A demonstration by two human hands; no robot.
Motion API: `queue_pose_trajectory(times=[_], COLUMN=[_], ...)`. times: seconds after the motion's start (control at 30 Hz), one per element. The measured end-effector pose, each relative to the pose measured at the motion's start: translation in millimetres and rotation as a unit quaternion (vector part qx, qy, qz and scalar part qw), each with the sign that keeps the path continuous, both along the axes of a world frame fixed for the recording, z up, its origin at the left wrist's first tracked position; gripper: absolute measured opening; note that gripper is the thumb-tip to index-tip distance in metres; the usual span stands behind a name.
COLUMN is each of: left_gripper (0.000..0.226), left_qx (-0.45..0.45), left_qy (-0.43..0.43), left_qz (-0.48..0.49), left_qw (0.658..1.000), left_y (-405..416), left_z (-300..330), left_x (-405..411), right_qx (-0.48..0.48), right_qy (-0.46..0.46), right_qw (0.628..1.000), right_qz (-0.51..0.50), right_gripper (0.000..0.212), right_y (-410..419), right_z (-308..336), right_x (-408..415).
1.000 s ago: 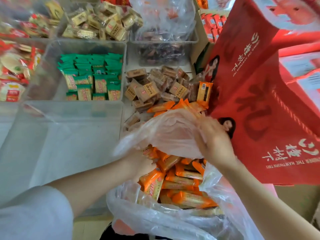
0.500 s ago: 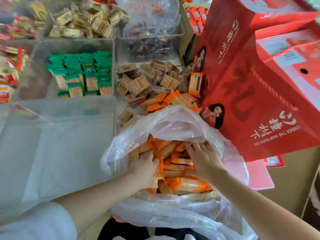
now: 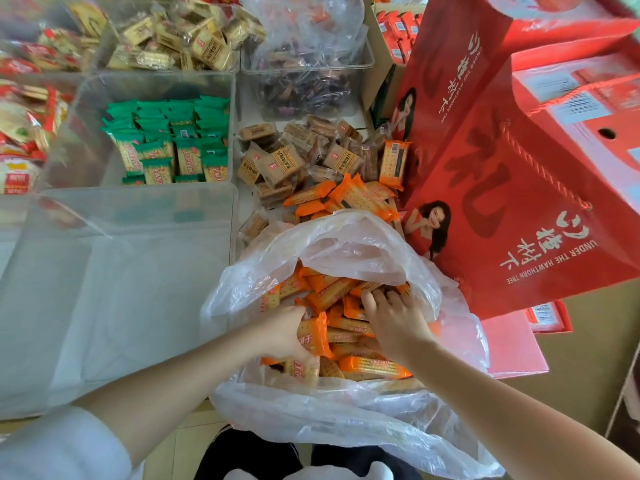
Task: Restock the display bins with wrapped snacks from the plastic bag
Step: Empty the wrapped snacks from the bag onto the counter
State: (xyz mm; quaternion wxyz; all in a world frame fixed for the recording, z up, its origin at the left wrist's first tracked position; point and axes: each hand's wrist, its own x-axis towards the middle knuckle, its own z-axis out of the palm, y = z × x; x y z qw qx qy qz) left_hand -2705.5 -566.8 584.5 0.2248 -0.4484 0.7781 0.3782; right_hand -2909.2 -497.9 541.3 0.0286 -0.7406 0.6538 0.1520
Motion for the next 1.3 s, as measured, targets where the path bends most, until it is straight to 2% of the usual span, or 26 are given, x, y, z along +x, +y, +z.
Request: queue_pose_trajectory(times=[0.1,0.17,0.23,0.3,0.43,0.5,0.57,0.63,0.73,0.83,0.9,0.97,1.03,1.1,1.17,1.23,1.3], left_gripper=[0.076,0.067,0.055,0.042,0.023,0.02,0.019,0.019,0.02,0.022,0.026,0.038,0.046,0.047,0.044,0.045,0.048], left_qx=[-0.024,-0.051,-0.071,-0.079,0.003,0.078,0.12,0.109,0.055,-0.02,-0.099,-0.161,-0.186,-0.21,-0.227,-0.246,-0.257], left_qy=[0.061,0.12,0.192,0.249,0.314,0.339,0.377,0.419,0.495,0.531,0.519,0.477,0.424,0.336,0.199,0.095,0.069], left_qz=[0.019,0.052,0.111,0.159,0.271,0.362,0.413,0.43,0.463,0.507,0.491,0.442,0.36,0.223,0.077,0.016,0.028], left_qw=[0.998,0.99,0.973,0.952,0.91,0.865,0.82,0.792,0.733,0.679,0.692,0.743,0.81,0.891,0.95,0.964,0.964], left_y=[-0.3,-2.6,-8.2,-16.6,-25.9,-25.3,-26.4,-33.0,-50.3,-77.5,-97.5,-115.6,-127.3,-136.8,-140.4,-142.8,-148.0], left_z=[14.2,29.1,45.5,56.2,63.2,66.2,71.3,76.4,84.7,87.8,82.1,72.5,62.8,44.4,25.1,8.6,0.9], left_x=[4.7,9.7,14.3,19.2,28.3,31.3,33.8,36.4,35.9,31.4,28.8,25.4,19.2,12.8,7.8,5.5,1.6], right_qx=[-0.021,-0.067,-0.098,-0.099,-0.092,-0.082,-0.081,-0.068,-0.085,-0.102,-0.122,-0.175,-0.196,-0.221,-0.243,-0.237,-0.194], right_qy=[0.0,0.002,0.0,0.001,0.028,0.035,0.037,0.006,-0.084,-0.27,-0.395,-0.475,-0.52,-0.491,-0.425,-0.355,-0.276], right_qw=[0.999,0.996,0.993,0.993,0.994,0.995,0.995,0.997,0.993,0.954,0.904,0.855,0.82,0.827,0.851,0.883,0.924], right_qz=[0.024,0.057,0.069,0.066,0.05,0.036,0.039,0.032,-0.005,-0.076,-0.112,-0.111,-0.135,-0.162,-0.188,-0.194,-0.18], right_gripper=[0.094,0.076,0.063,0.064,0.064,0.064,0.053,0.05,0.066,0.065,0.062,0.056,0.054,0.051,0.051,0.053,0.055], right_y=[-2.5,-4.1,-8.7,-14.6,-23.1,-25.7,-26.5,-25.6,-18.5,-15.2,-22.1,-37.6,-61.3,-92.3,-126.2,-158.7,-184.7], right_z=[0.4,4.1,9.0,9.9,4.2,2.8,3.4,5.0,24.1,62.6,97.7,128.6,149.9,157.3,153.3,140.1,122.7], right_x=[1.2,-0.9,-1.3,2.6,15.7,23.2,30.6,33.0,28.5,27.8,28.5,24.4,17.2,9.6,1.3,-8.9,-17.9])
